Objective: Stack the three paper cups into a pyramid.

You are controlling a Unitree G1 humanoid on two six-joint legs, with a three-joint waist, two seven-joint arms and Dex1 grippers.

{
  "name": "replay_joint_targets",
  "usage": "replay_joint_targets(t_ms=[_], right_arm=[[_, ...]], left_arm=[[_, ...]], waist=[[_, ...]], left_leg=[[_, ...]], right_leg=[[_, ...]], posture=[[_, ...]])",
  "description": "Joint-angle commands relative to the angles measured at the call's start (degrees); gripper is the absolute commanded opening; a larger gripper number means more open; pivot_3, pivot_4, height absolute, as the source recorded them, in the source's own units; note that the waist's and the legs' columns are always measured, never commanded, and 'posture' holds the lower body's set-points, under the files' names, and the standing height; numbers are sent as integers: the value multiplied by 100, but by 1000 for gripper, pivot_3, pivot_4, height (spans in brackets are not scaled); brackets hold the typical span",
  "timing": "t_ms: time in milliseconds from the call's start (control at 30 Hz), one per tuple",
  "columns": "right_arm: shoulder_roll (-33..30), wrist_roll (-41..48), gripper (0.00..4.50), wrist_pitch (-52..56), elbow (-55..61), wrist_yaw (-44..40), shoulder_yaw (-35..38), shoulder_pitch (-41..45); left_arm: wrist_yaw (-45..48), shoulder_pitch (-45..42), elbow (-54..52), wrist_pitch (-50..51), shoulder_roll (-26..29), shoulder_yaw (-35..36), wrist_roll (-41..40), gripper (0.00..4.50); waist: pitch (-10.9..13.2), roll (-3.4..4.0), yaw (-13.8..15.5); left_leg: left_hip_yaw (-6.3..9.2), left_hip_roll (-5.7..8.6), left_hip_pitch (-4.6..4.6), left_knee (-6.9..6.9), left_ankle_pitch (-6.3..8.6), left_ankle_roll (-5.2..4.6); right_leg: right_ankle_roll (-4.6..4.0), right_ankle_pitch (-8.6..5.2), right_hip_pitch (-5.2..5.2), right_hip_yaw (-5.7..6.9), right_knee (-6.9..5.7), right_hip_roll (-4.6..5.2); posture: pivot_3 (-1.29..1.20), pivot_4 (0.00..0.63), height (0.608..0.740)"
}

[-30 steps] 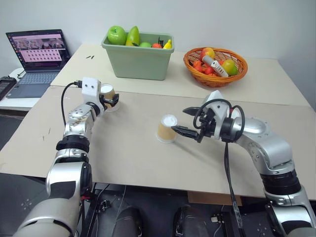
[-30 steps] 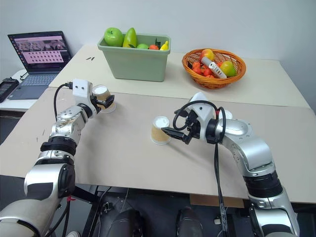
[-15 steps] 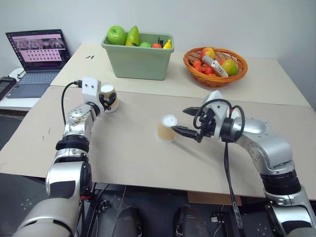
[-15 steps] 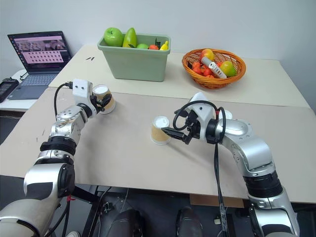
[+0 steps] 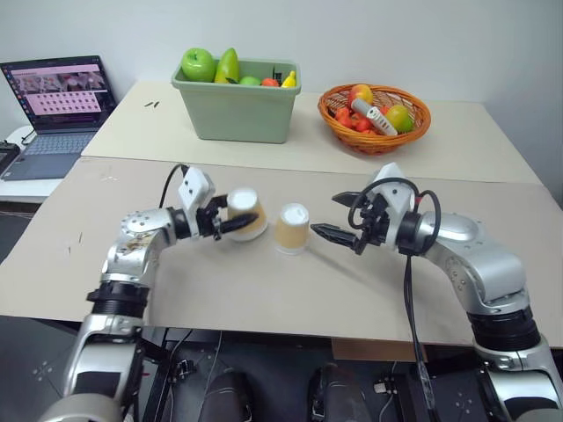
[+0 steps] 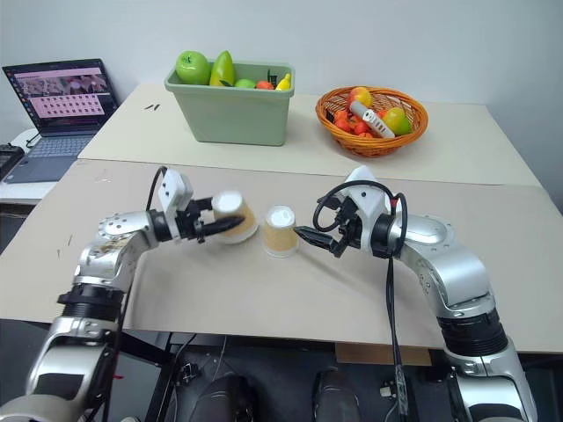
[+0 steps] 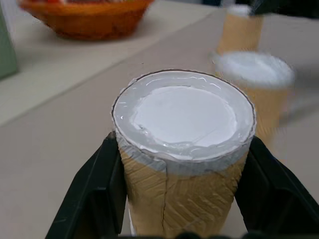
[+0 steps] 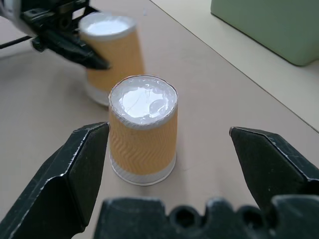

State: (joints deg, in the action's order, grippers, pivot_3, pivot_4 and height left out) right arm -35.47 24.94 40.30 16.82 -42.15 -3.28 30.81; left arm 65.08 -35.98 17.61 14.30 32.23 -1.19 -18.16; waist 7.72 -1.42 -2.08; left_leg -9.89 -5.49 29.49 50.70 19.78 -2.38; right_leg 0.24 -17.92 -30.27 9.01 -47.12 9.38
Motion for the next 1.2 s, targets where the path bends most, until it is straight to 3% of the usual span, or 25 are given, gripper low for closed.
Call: replay_joint_targets(t_ms=[33, 533, 867, 967, 1033, 1200], right_arm=[[-85, 48, 4500, 1, 232, 42, 245, 30], [-207, 257, 4500, 263, 645, 196, 579, -190], [-363, 992, 4500, 697, 1200, 93, 1176, -345], [-378, 1236, 4500, 771, 1240, 159, 1378, -322], [-442, 1454, 4500, 835, 1259, 166, 1633, -332], [-817, 1795, 4500, 942, 1154, 69, 2308, -566]], left_arm=[[312, -80, -275, 23, 80, -102, -60, 2801], [312, -573, 655, -655, -712, -661, 495, 2801], [403, -679, 971, -882, -829, -681, 616, 2801], [379, -714, 1047, -908, -841, -669, 625, 3588], [370, -737, 1008, -900, -827, -645, 610, 4377], [458, -640, 380, -480, -579, -432, 353, 4451]], waist=[[0, 0, 49], [0, 0, 133], [0, 0, 145], [0, 0, 143], [0, 0, 139], [0, -1, 143]], left_leg=[[1, 2, 2, 0, 0, 0], [0, 9, 3, 0, 1, -3], [4, 10, 2, 0, 1, -4], [5, 10, 0, 0, 1, -4], [5, 10, -1, 0, 1, -4], [8, 10, 10, 0, 2, -5]], right_leg=[[0, 0, 0, 0, 3, 1], [1, 0, 4, 0, 7, 3], [1, 0, 8, 2, 9, 4], [1, 0, 10, 2, 9, 4], [1, 0, 10, 1, 8, 4], [1, 0, 4, 5, 14, 4]], posture=[[0, 150, 656], [0, 150, 656], [0, 150, 656], [0, 150, 656], [0, 150, 656], [0, 150, 656]])
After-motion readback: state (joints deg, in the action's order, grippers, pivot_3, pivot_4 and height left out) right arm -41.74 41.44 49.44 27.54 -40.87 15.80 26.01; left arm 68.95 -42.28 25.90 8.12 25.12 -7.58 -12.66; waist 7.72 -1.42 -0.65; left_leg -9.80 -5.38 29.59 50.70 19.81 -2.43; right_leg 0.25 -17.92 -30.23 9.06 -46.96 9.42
